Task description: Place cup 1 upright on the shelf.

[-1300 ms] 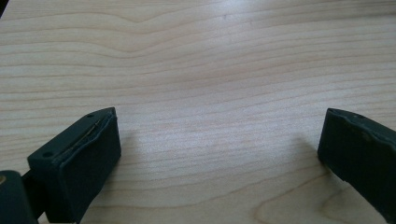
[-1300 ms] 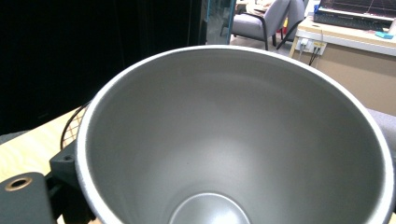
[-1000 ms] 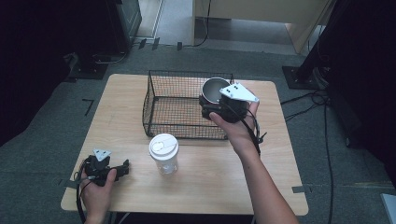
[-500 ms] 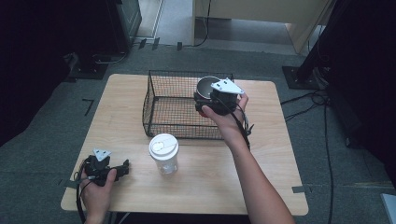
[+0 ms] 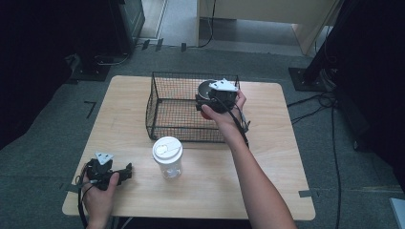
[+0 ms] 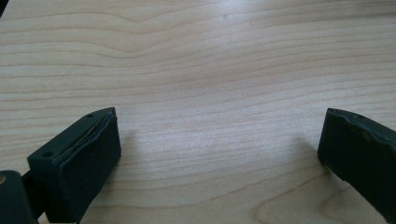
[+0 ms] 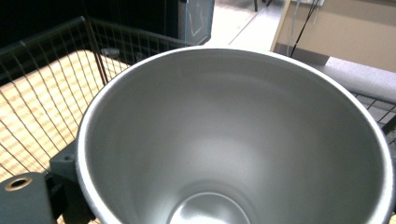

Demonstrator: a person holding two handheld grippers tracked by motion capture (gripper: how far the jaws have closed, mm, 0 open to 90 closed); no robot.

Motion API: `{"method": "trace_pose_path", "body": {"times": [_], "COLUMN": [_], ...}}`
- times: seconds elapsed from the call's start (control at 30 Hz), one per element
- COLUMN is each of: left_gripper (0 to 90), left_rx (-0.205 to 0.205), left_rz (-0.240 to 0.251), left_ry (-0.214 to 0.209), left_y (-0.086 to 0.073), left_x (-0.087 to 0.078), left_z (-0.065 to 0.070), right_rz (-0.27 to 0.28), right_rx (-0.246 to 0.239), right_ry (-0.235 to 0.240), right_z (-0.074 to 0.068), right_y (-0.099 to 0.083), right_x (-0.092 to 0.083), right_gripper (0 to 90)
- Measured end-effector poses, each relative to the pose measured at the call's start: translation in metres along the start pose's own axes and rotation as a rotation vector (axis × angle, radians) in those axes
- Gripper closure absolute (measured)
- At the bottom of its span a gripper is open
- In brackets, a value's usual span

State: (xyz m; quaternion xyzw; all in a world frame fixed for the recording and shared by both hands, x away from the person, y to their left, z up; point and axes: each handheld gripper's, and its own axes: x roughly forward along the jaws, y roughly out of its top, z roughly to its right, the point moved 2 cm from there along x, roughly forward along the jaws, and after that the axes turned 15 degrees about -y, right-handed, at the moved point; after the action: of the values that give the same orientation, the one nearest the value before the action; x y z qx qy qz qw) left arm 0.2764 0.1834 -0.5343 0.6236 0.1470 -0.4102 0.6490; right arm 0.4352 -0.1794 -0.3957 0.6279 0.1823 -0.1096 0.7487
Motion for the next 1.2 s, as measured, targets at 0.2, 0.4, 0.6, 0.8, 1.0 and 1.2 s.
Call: {"method": "trace_pose_path", "body": {"times": [0.2, 0.4, 0.6, 0.8, 1.0, 1.2], "left_gripper": [0.0, 0.0, 0.0, 0.0, 0.0, 0.0], "left_rx": [0.001, 0.001, 0.001, 0.002, 0.005, 0.006], "left_rz": [-0.001, -0.001, -0.001, -0.002, -0.003, -0.004], "left_ry": [0.0, 0.0, 0.0, 0.0, -0.004, -0.005], "left_y": [0.0, 0.0, 0.0, 0.0, 0.0, 0.0], "left_x": [0.0, 0.0, 0.0, 0.0, 0.0, 0.0], "left_z": [0.0, 0.0, 0.0, 0.0, 0.0, 0.0], "right_rz": [-0.062, -0.083, -0.096, -0.153, -0.2, -0.205], "right_rx": [0.008, -0.012, 0.0, 0.014, 0.013, 0.023], "right_ry": [0.01, -0.003, -0.014, 0.011, 0.013, 0.017], "right_z": [-0.001, -0.007, -0.006, -0.004, -0.004, -0.002], "right_y": [-0.006, -0.009, -0.013, -0.018, -0.025, -0.025], "right_x": [0.018, 0.033, 0.045, 0.057, 0.066, 0.066], "right_gripper": [7.5, 7.5, 7.5, 7.4, 7.4, 7.3]}}
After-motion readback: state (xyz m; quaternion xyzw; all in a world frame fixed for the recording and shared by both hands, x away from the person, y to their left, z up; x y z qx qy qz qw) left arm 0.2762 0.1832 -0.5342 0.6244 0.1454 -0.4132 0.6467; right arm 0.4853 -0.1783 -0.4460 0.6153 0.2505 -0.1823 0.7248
